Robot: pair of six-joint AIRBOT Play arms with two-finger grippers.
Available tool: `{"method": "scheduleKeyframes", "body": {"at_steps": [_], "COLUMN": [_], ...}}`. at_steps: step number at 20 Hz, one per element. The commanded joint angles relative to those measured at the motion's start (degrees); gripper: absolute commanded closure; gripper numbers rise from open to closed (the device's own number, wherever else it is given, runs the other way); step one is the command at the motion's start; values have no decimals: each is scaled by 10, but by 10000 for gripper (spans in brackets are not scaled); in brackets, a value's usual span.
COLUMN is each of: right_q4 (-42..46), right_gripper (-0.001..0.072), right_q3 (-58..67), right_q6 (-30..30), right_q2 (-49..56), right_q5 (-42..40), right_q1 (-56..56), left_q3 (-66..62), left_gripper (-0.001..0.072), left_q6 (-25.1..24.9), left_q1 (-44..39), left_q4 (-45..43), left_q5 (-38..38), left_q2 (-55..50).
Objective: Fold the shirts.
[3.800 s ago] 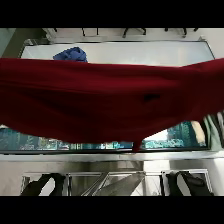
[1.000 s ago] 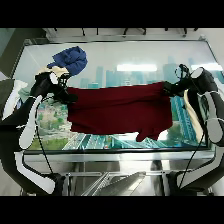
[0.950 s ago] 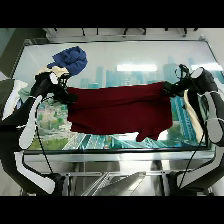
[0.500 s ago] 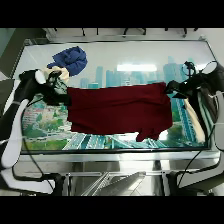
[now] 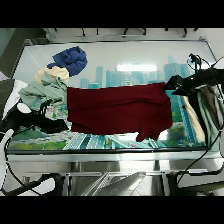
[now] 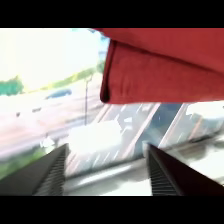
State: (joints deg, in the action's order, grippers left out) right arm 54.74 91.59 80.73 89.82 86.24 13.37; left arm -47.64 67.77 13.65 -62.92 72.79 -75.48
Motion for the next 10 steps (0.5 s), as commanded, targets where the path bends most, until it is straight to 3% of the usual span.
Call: {"method": "scheduleKeyframes", "body": {"at_steps": [1, 2, 3, 10], "right_q4": [-36, -36, -36, -35], "right_gripper": [49, 169, 191, 190], "right_q3": [0, 1, 1, 1], "right_q6": [5, 5, 5, 7], "right_q2": [-12, -20, -28, -67], "right_q5": [33, 34, 32, 32], "right_q1": [0, 0, 1, 1], "left_q3": [29, 27, 22, -11], "left_gripper": [195, 196, 196, 196], "left_q6": [-94, -106, -114, -122], "left_q1": [52, 59, 60, 4], "left_q4": [121, 141, 152, 151], "left_q5": [-33, -38, -37, -46], "left_q2": [-40, -59, -78, -138]}}
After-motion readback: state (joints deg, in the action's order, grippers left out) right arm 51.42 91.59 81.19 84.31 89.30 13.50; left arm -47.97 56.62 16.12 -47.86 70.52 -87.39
